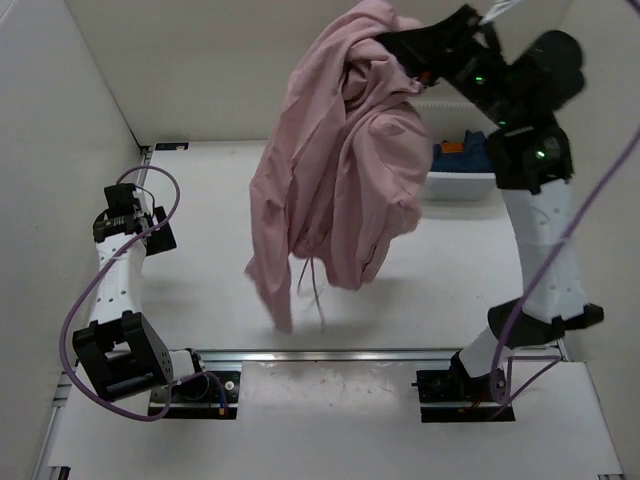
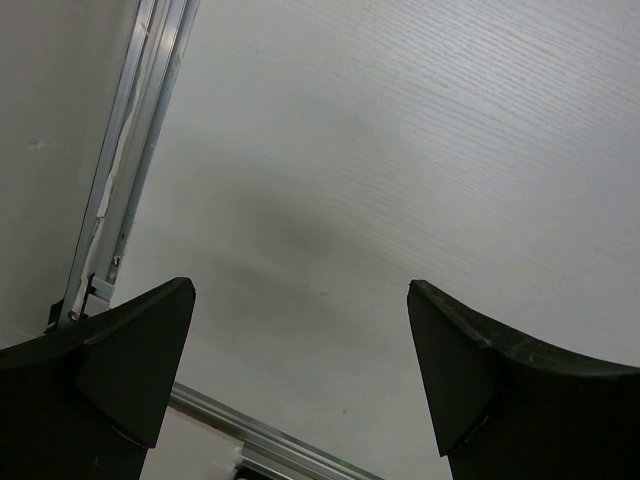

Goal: Fold and stack the trousers
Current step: Move the trousers to the center of the board, then flatten the trousers out

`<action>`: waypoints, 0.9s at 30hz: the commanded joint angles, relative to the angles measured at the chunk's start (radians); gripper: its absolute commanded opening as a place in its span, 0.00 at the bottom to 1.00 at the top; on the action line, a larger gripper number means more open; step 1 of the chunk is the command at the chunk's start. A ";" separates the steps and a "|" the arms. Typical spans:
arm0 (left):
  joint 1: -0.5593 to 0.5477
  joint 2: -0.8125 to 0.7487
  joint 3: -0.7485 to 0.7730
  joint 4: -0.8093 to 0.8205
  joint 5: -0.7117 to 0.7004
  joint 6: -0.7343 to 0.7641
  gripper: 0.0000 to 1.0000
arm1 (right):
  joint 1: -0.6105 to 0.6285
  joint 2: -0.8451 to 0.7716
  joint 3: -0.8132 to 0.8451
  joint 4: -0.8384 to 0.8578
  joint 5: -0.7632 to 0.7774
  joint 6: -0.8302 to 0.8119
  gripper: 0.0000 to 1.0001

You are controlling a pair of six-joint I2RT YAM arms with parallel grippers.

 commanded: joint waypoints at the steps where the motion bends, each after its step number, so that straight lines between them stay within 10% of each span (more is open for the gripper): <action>1: -0.001 -0.043 0.026 0.018 -0.011 0.000 1.00 | 0.005 0.131 -0.018 -0.183 0.057 0.017 0.02; 5: -0.001 -0.052 0.026 0.018 -0.011 0.000 1.00 | -0.005 0.281 -0.019 -0.497 0.171 -0.189 0.99; 12: -0.010 -0.052 0.035 0.007 0.042 0.000 1.00 | 0.033 0.325 -0.129 -0.828 0.516 -0.365 0.99; 19: -0.185 -0.025 -0.009 -0.099 0.159 0.000 1.00 | 0.185 0.049 -0.918 -0.623 0.435 -0.299 0.99; 27: -0.538 0.131 -0.146 -0.088 0.130 0.000 1.00 | 0.292 0.024 -1.263 -0.398 0.361 -0.098 0.99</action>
